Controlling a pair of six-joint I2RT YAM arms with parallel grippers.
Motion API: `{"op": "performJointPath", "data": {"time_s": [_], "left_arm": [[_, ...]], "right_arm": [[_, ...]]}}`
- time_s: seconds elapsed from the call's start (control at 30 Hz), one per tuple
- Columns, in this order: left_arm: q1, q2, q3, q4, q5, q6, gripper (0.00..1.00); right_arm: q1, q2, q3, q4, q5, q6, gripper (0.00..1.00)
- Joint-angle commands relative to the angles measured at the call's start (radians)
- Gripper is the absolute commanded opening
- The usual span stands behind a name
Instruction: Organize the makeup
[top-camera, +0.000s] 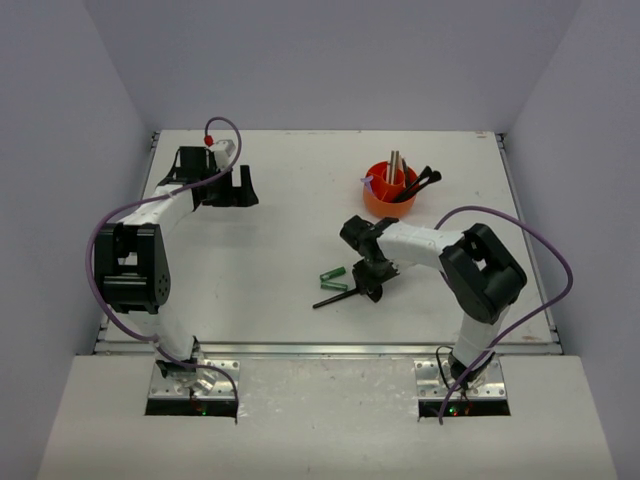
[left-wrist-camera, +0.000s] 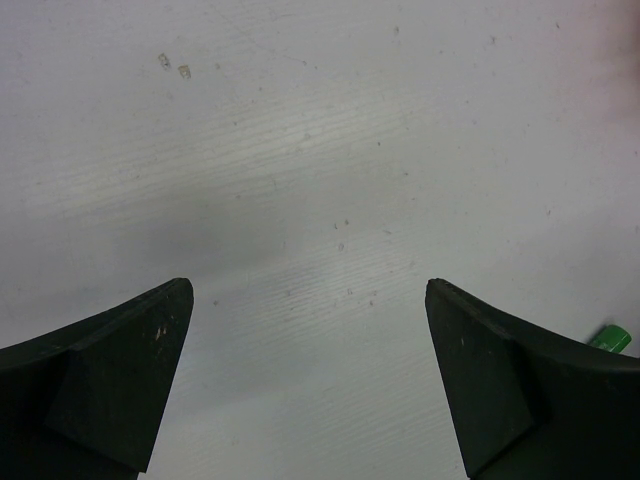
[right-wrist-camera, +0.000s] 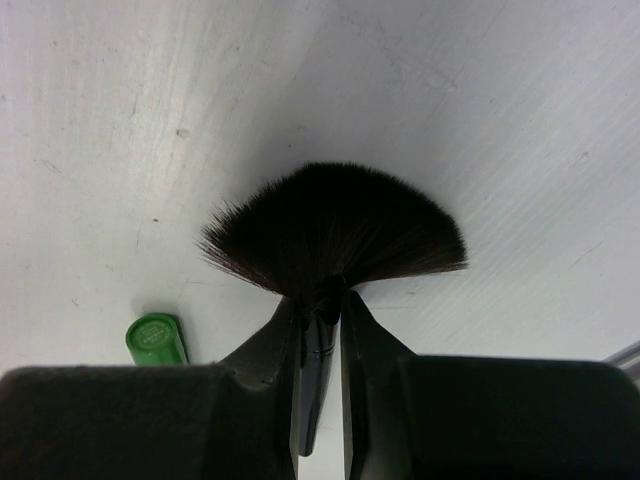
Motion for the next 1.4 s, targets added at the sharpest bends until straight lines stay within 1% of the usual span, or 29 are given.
{"op": "performJointPath", "data": {"time_s": [0.0,0.27,0.5,0.6,0.63,0.73,0.8,0.87,0.97,1.03,1.13,1.23,1.37], "left_arm": [[0.011,-0.049,-0.002,0.035,0.014,0.002,1.0],[0.012,-0.048,0.002,0.036,0.017,0.001,1.0],[0.011,-0.048,-0.003,0.036,0.035,-0.002,1.0],[0.011,-0.049,-0.003,0.033,0.086,0.005,1.0],[0.009,-0.049,-0.004,0.031,0.124,0.014,1.0],[-0.018,-0.045,-0.003,0.01,0.209,0.079,0.98],[-0.081,-0.033,0.018,-0.053,0.247,0.151,0.98],[-0.153,-0.017,0.046,-0.139,0.248,0.269,0.98],[-0.229,-0.002,0.068,-0.223,0.253,0.436,0.98],[-0.256,0.002,0.08,-0.279,0.281,0.511,0.98],[-0.279,0.003,0.094,-0.335,0.277,0.643,0.98],[-0.312,0.006,0.094,-0.361,0.254,0.693,0.98],[-0.362,0.012,0.078,-0.348,0.26,0.689,0.98]], "right_arm": [[-0.01,-0.029,-0.028,-0.058,0.138,-0.015,0.05],[-0.012,-0.036,-0.026,-0.058,0.186,-0.083,0.0],[-0.015,-0.032,-0.024,-0.058,0.173,-0.057,0.0],[-0.015,-0.027,-0.015,-0.058,0.169,-0.059,0.0],[-0.015,-0.026,-0.011,-0.057,0.17,-0.059,0.0],[-0.015,-0.025,-0.01,-0.058,0.169,-0.057,0.0],[-0.016,-0.023,-0.01,-0.058,0.167,-0.056,0.0],[-0.018,-0.024,-0.011,-0.058,0.166,-0.057,0.0],[-0.022,-0.024,-0.015,-0.058,0.162,-0.057,0.0],[-0.024,-0.025,-0.017,-0.057,0.163,-0.059,0.0],[-0.026,-0.023,-0.014,-0.057,0.165,-0.066,0.0],[-0.026,-0.019,-0.016,-0.055,0.165,-0.068,0.0],[-0.026,-0.021,-0.021,-0.054,0.17,-0.067,0.0]]}}
